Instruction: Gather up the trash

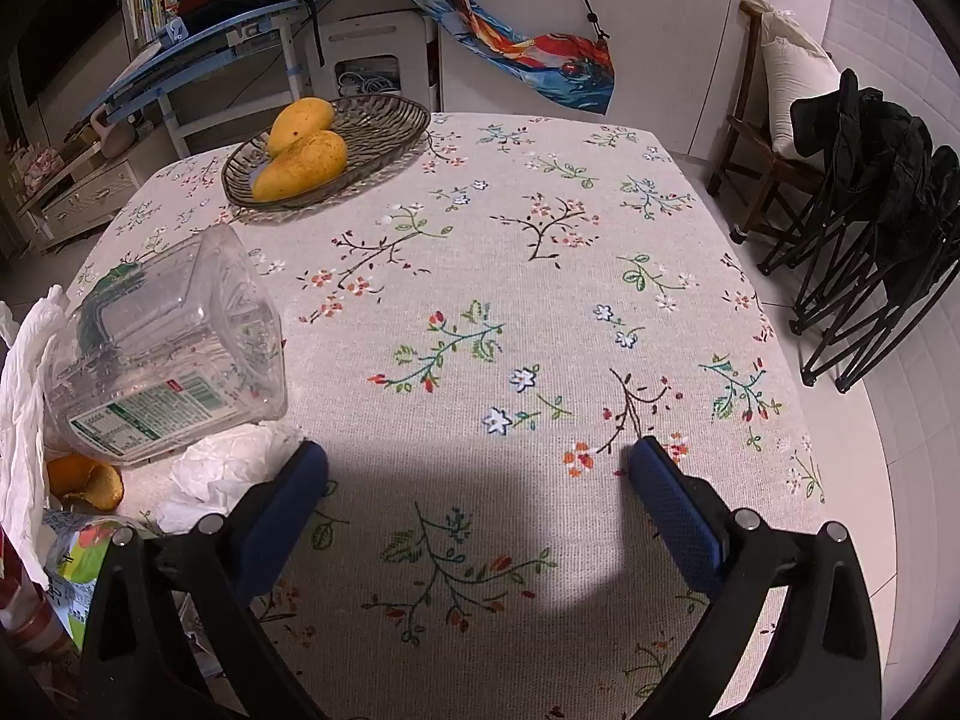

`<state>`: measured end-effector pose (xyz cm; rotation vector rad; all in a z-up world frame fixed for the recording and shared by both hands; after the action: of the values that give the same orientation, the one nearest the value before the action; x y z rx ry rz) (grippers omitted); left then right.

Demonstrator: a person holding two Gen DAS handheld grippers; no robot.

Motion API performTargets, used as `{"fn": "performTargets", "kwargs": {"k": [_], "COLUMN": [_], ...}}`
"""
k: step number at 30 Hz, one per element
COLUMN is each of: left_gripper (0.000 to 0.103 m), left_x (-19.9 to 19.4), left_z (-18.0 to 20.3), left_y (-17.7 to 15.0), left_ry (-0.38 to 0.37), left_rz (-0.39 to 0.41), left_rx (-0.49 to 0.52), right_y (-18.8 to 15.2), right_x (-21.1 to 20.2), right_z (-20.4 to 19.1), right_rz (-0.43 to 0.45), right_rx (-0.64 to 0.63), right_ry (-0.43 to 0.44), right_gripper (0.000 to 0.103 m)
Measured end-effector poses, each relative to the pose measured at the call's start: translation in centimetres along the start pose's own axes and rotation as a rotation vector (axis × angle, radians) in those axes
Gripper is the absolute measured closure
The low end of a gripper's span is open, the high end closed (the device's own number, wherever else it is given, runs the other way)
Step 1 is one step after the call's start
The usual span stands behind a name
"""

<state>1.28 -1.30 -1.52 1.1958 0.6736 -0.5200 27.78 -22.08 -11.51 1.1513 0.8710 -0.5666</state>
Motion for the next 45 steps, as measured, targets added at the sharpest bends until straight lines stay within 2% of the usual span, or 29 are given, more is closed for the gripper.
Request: {"fn": "performTargets", "kwargs": {"k": [12,24,28,32,34,36,38,40,42,45], "left_gripper": [0.007,0.007,0.007,0.007,0.007,0.007,0.007,0.007,0.007,0.007], "left_x": [-0.1,0.8,1.0,0.8,0.5,0.0,-0.9,-2.3,-3.6,-5.4], "left_z": [0.1,0.8,1.3,1.2,1.0,0.9,0.7,0.2,-0.4,-1.3], "left_y": [0.2,0.0,-0.1,-0.2,-0.2,-0.1,0.0,0.1,0.1,-0.2], "left_ry": [-0.012,0.001,0.007,0.007,0.004,0.005,0.002,-0.005,-0.005,-0.013], "left_rz": [-0.005,-0.048,-0.048,-0.044,-0.036,-0.015,0.012,0.051,0.080,0.107], "left_rx": [-0.010,-0.003,0.008,0.003,-0.002,-0.007,-0.013,-0.027,-0.041,-0.066], "right_y": [0.0,0.1,-0.2,-2.6,-3.5,-4.0,-4.4,-5.3,-6.8,-9.0], "right_x": [0.0,-0.1,-0.3,-2.5,-4.2,-8.1,-12.3,-16.1,-18.7,-20.3], "right_z": [0.0,0.0,0.5,3.2,4.3,4.8,4.0,3.1,2.1,0.2], "right_rz": [0.000,-0.001,-0.023,-0.039,-0.014,0.064,0.179,0.291,0.345,0.366], "right_rx": [0.000,-0.001,-0.034,0.005,0.032,0.052,0.033,0.034,0.054,0.049], "right_ry": [0.000,-0.002,0.041,-0.043,-0.072,-0.106,-0.165,-0.189,-0.140,-0.093], "right_gripper": [0.007,0.007,0.006,0.007,0.007,0.007,0.007,0.007,0.007,0.007]}}
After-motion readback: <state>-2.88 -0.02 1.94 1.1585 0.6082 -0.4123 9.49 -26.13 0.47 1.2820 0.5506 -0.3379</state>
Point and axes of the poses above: each gripper's, at about its wrist camera, not at the fingertips, and x roughly the way its jaws point, z to its right, y to its top, the point moved 1 cm from there along x, roughly the way its jaws point, and after that the axes turned 14 degrees about -x, right-handed, at the moved point
